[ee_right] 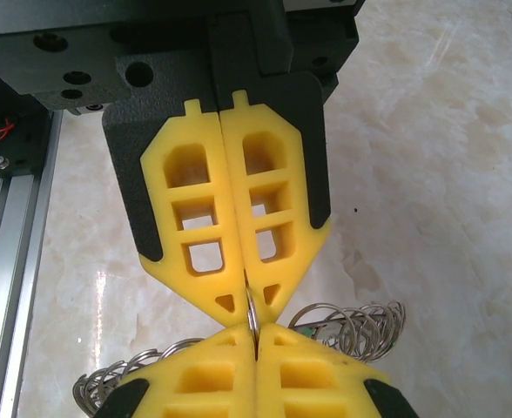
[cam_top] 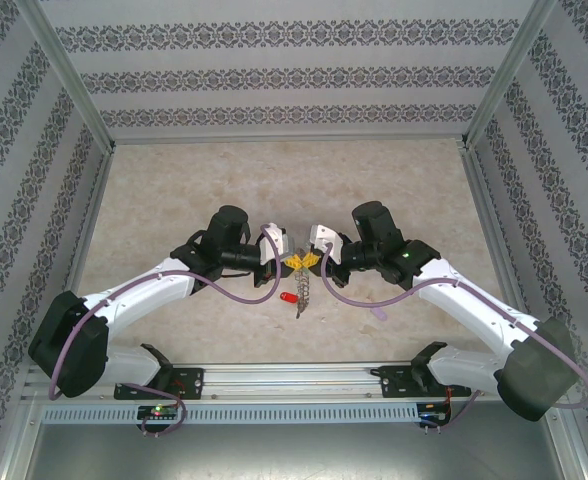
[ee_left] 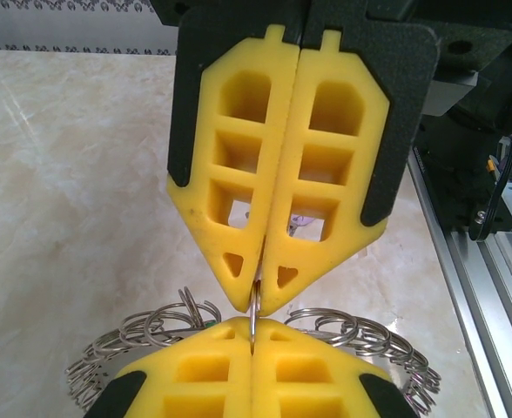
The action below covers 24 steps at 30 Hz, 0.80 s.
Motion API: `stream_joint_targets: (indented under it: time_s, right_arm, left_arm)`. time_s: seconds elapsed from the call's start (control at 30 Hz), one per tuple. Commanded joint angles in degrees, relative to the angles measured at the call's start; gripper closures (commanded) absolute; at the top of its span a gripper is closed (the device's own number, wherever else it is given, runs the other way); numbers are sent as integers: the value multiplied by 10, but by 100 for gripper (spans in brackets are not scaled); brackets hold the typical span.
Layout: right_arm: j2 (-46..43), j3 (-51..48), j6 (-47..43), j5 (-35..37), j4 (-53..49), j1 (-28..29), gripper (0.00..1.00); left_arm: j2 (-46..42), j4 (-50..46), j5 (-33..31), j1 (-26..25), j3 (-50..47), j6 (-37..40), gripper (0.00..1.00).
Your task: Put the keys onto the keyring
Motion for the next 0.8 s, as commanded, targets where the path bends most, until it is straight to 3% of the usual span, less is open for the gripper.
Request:
stream_joint_targets:
  time_s: [0.0, 0.17, 0.27, 0.4, 0.5, 0.6, 0.63, 0.77]
  right_arm:
    - [-6, 18, 10, -22, 24, 1, 100]
    - [-17, 8, 15, -8, 14, 0, 84]
    - [-46, 13, 32, -37, 10, -16, 72]
    - [-83, 14, 73, -35, 23, -47, 70]
    - [-97, -5, 168, 60, 46, -63, 69]
    - [-85, 4, 330, 271, 11, -75, 63]
    - [-75, 14, 371, 308, -21, -85, 65]
    - [-31, 38, 500, 330, -157, -147, 67]
  left_arm:
    - [2, -2, 10, -11, 8, 8, 100]
    - [-7, 45, 1, -10, -9, -21, 100]
    - [-18, 74, -17, -10, -24, -35, 100]
    - [-25, 96, -18, -9, -30, -46, 100]
    - [-26, 109, -18, -8, -32, -54, 100]
    - [-25, 114, -19, -8, -32, -60, 100]
    - [-26, 115, -19, -7, -32, -60, 100]
    - [-25, 105, -22, -9, -26, -59, 100]
